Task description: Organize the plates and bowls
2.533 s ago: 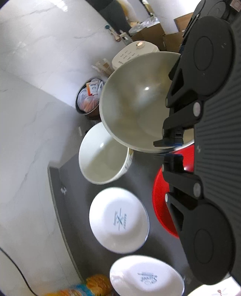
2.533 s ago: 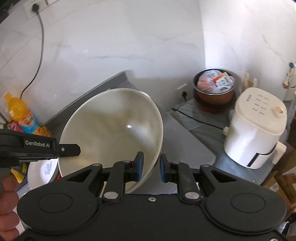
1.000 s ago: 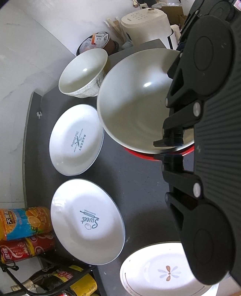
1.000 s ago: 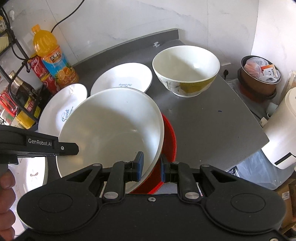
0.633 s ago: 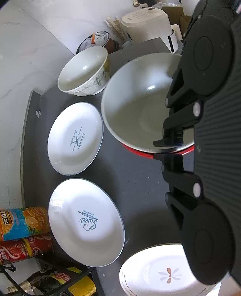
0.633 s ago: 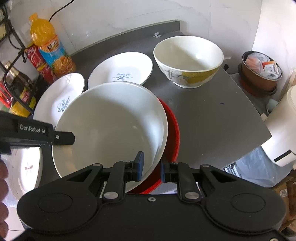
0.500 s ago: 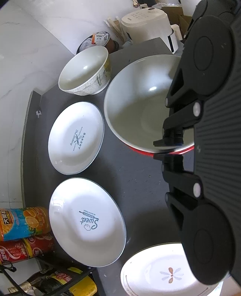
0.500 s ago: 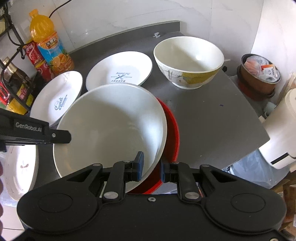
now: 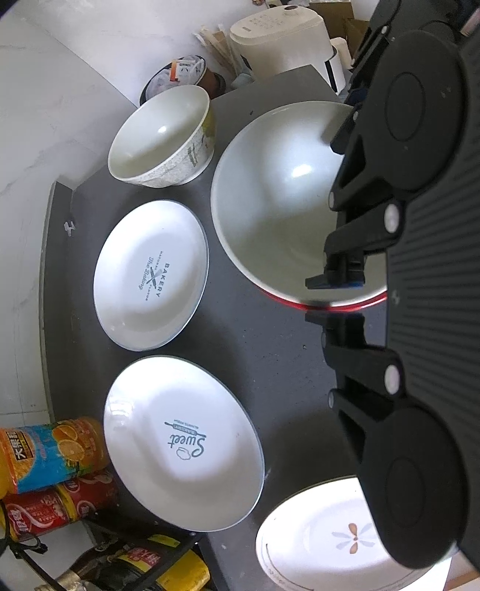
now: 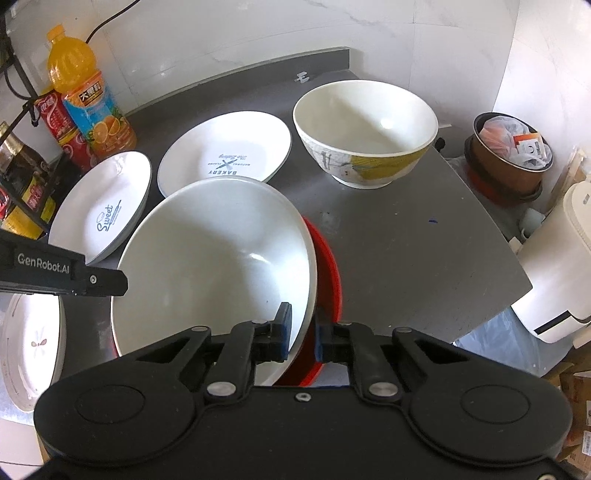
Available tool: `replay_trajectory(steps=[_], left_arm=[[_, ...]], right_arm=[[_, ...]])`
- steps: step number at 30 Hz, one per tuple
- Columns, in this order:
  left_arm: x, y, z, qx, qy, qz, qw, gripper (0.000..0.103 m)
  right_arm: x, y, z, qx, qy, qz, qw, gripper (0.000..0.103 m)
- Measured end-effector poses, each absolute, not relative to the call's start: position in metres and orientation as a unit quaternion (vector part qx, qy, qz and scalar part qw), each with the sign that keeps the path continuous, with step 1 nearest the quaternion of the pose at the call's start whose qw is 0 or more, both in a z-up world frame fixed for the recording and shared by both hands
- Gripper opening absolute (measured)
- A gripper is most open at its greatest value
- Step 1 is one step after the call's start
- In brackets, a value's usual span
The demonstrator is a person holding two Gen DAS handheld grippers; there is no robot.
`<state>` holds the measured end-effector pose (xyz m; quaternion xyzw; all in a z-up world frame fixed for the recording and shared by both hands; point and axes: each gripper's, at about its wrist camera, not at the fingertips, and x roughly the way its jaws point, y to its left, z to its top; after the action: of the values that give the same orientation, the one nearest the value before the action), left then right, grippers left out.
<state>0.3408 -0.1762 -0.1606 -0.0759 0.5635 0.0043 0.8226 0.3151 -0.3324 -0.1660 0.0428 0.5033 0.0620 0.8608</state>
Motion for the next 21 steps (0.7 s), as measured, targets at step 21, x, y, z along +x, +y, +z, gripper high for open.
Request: replay_trajectory(steps=[21], left_arm=[[0.346,-0.178,-0.143,-0.045,0.557,0.022,0.829,0.044]], right_arm=[[0.318,-0.345,-0.148,0.084,0.496,0.081,0.861,0.047]])
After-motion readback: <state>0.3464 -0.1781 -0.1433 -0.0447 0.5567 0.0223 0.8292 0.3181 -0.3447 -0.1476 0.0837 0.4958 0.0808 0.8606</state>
